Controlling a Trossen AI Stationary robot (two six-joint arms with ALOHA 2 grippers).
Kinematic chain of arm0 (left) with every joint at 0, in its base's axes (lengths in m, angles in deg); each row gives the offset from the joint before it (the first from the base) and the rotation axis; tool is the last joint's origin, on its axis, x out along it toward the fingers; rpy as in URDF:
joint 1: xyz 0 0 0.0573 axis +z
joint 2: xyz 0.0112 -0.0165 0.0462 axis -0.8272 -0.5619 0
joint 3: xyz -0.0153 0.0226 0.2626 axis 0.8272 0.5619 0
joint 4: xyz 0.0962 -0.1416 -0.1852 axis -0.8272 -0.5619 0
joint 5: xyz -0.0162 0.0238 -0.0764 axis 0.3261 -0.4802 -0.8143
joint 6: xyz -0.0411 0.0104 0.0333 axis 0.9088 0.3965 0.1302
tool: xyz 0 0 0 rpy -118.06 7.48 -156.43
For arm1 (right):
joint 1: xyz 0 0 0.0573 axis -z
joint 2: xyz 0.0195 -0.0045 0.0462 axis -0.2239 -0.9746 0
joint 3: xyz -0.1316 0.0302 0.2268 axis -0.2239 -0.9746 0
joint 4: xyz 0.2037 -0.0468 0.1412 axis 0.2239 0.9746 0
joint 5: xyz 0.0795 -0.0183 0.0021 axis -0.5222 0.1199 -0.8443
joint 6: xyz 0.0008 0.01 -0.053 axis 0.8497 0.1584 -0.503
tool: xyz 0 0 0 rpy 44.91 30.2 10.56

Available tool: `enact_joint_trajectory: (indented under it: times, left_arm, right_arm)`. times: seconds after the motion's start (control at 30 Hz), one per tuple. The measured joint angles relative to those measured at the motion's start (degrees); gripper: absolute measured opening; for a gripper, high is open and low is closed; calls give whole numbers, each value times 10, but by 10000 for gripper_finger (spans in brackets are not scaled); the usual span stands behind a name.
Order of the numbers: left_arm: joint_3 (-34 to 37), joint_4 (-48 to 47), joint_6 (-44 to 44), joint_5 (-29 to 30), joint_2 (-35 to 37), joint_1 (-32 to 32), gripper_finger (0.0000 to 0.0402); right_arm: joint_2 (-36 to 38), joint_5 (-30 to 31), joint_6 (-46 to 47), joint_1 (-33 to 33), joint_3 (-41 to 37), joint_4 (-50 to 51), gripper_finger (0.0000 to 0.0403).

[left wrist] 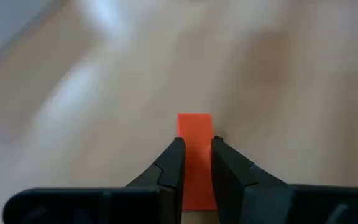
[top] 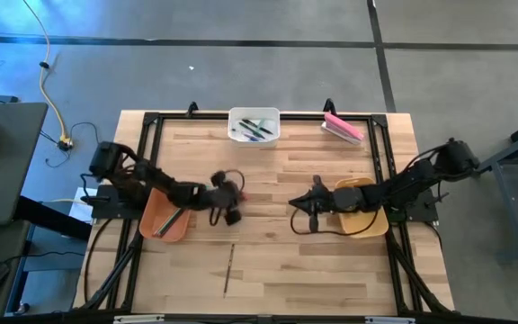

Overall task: Sort crayons/erasers/pens/pencils in bins
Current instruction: Put the orange eraser into the yellow bin

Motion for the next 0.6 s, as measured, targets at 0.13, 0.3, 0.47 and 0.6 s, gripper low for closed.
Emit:
enact_joint_trajectory:
  times: [0.13,0.3,0.47,0.6]
  left_arm:
    - [0,76,-23,-15,-5,-36,42]
    - [-1,140,-26,-5,-42,-67,42]
    - [-3,223,-36,-2,-100,-78,42]
    - [-21,247,-37,-10,-135,-82,42]
  right_arm:
    - [-24,0,53,22,0,0,0]
    - [-84,2,121,39,1,-18,6]
    - [-157,-31,97,41,40,-26,47]
    - [-226,-73,37,41,98,-7,104]
